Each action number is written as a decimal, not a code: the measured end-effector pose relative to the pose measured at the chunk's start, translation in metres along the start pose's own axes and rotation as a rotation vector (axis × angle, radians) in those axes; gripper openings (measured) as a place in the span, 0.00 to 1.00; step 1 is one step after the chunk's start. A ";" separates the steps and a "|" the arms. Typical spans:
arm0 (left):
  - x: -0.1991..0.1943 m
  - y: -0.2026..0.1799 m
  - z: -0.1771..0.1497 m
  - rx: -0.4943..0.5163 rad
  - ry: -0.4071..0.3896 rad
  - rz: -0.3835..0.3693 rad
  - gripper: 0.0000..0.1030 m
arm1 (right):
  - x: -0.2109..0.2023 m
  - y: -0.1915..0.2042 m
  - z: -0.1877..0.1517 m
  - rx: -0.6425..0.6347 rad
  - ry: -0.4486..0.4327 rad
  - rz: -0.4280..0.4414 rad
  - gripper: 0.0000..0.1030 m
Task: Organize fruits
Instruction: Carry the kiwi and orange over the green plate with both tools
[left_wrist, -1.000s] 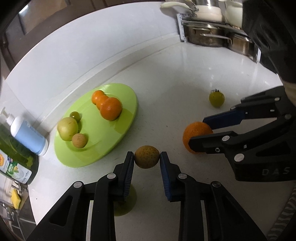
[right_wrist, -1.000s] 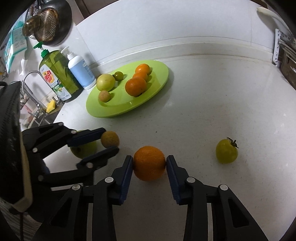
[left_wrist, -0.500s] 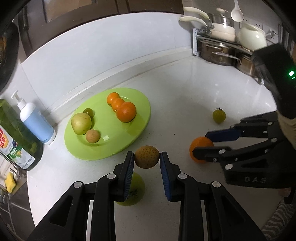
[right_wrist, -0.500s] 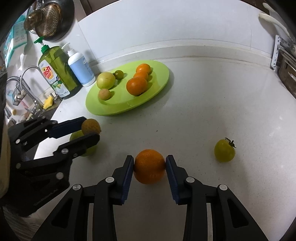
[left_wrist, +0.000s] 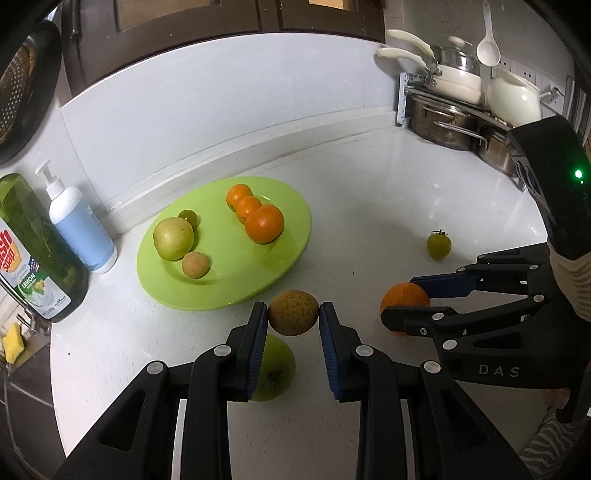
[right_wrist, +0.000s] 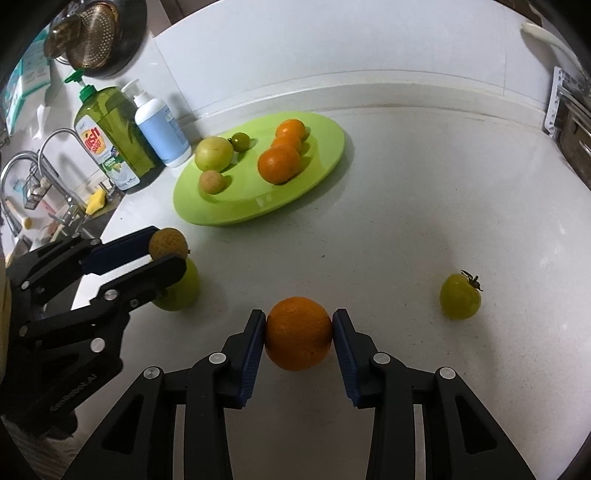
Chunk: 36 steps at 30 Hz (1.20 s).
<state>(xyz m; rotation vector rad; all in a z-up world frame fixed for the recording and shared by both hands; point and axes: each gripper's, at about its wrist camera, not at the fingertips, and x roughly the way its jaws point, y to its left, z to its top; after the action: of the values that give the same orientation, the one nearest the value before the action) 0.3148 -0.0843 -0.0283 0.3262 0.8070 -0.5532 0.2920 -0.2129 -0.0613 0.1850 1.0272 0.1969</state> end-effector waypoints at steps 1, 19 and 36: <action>-0.001 0.001 0.000 -0.002 -0.003 -0.001 0.28 | -0.002 0.001 0.001 -0.004 -0.004 -0.001 0.37; -0.033 0.047 0.035 -0.054 -0.140 0.059 0.28 | -0.044 0.040 0.063 -0.138 -0.202 -0.006 0.37; 0.021 0.103 0.063 -0.096 -0.093 0.009 0.28 | 0.016 0.058 0.143 -0.247 -0.161 -0.011 0.37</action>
<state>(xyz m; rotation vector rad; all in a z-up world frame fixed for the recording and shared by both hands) 0.4234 -0.0382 0.0038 0.2140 0.7396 -0.5158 0.4186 -0.1618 0.0114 -0.0285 0.8354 0.2924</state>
